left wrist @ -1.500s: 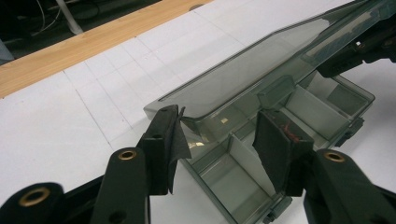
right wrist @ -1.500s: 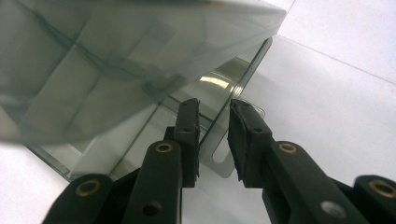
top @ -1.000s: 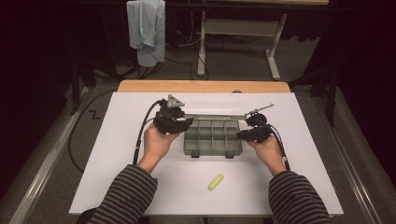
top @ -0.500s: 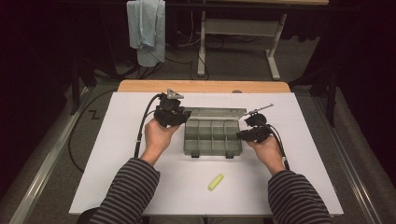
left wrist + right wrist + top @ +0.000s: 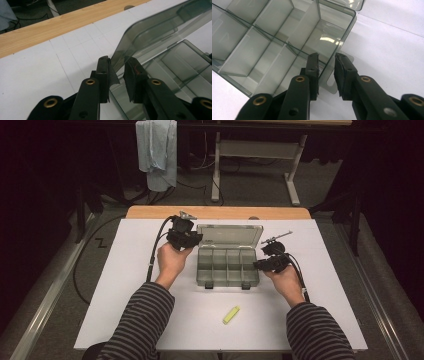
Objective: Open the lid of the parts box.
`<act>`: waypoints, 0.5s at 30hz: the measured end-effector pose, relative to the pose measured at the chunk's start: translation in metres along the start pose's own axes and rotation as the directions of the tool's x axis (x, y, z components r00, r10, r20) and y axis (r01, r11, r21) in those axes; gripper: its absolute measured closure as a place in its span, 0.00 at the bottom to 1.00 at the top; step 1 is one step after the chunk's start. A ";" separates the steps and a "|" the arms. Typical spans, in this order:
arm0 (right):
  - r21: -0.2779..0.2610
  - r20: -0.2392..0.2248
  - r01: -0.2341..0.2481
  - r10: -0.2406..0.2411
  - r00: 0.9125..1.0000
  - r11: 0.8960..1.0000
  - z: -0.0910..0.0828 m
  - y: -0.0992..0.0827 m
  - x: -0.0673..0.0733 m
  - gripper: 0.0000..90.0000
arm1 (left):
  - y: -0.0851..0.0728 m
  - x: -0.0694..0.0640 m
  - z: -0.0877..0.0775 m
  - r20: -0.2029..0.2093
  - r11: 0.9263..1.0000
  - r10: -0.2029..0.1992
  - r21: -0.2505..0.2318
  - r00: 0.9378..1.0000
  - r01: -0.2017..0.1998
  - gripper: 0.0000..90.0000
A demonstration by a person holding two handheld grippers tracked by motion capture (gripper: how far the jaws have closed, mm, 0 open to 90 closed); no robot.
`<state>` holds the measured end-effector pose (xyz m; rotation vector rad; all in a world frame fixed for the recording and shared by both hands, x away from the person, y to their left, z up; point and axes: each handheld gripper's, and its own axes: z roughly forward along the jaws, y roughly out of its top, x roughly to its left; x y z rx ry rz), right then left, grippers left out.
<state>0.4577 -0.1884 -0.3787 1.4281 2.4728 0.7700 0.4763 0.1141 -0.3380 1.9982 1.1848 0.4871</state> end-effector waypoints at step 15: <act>0.003 0.006 0.007 -0.007 1.000 1.000 0.000 0.000 0.001 0.84 | -0.003 0.007 0.026 -0.030 0.998 -0.027 0.062 0.999 0.029 0.86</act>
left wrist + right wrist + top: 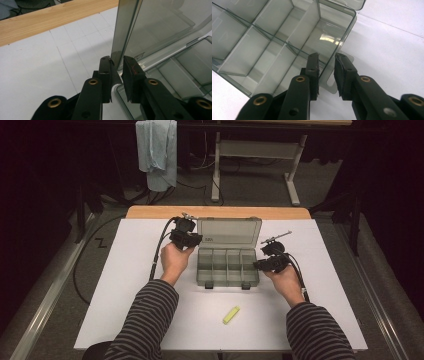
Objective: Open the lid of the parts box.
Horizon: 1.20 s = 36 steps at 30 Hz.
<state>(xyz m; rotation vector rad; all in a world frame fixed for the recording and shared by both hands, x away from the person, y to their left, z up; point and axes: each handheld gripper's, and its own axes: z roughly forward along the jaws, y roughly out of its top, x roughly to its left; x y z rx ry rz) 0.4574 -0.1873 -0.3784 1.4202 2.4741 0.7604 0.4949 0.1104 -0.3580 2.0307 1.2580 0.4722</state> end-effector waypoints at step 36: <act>-0.001 0.009 0.001 -0.001 1.000 1.000 0.000 0.000 0.001 0.85 | -0.005 0.000 0.026 -0.036 0.995 0.012 0.095 0.999 -0.009 0.89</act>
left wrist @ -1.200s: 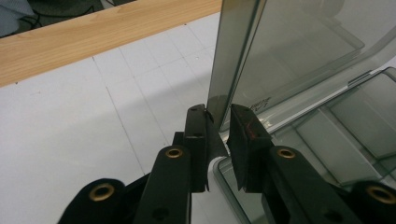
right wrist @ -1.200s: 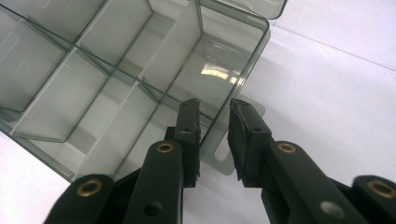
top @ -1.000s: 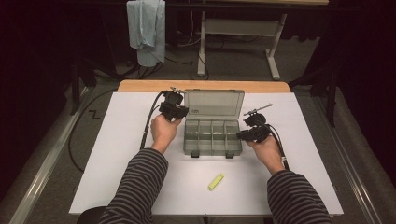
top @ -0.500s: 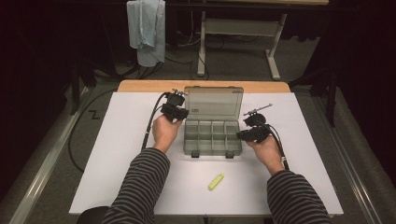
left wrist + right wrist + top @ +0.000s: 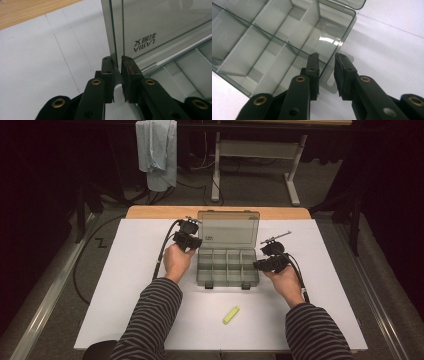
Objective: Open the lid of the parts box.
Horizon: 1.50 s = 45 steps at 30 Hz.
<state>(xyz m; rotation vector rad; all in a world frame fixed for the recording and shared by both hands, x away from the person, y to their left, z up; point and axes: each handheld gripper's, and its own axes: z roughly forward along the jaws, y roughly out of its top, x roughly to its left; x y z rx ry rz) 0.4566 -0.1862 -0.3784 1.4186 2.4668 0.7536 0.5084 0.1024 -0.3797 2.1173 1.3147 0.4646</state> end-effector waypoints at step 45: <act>-0.006 0.011 0.012 -0.012 1.000 1.000 0.000 -0.001 0.001 0.85 | -0.004 0.001 -0.030 0.011 0.998 0.067 0.017 0.998 -0.067 0.58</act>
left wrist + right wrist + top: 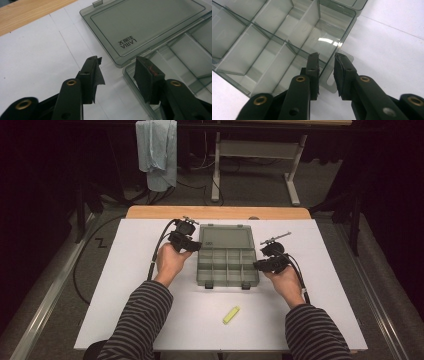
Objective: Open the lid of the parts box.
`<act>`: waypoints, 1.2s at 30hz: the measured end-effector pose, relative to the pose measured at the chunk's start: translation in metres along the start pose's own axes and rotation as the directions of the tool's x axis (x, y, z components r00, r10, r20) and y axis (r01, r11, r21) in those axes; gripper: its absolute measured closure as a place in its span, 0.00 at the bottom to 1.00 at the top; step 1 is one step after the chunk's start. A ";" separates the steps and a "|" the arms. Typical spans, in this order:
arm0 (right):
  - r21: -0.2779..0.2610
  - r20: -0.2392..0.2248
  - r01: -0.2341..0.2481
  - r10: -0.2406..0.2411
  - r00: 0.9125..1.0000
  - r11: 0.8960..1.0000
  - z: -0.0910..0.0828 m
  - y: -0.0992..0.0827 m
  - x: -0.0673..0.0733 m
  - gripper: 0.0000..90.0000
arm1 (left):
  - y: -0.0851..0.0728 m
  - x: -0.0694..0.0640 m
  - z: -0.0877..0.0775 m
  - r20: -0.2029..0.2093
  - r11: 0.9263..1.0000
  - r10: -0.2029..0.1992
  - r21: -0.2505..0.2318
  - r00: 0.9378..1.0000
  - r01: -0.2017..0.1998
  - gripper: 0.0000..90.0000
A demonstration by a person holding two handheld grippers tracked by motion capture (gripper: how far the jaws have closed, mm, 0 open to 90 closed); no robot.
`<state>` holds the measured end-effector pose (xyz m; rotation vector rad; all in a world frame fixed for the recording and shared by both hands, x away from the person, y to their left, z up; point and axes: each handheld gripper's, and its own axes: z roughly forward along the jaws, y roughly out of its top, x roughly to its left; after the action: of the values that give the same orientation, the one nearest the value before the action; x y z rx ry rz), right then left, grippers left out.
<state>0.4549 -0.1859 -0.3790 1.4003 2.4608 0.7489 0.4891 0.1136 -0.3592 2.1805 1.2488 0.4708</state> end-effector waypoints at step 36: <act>-0.038 -0.076 -0.017 0.014 0.997 0.999 -0.004 -0.004 -0.007 0.78 | -0.042 -0.003 -0.044 0.040 0.993 0.044 -0.113 0.998 -0.039 0.50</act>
<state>0.4535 -0.1945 -0.3785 1.4037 2.4804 0.8645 0.4352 0.1408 -0.3518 2.1141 1.1294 0.4976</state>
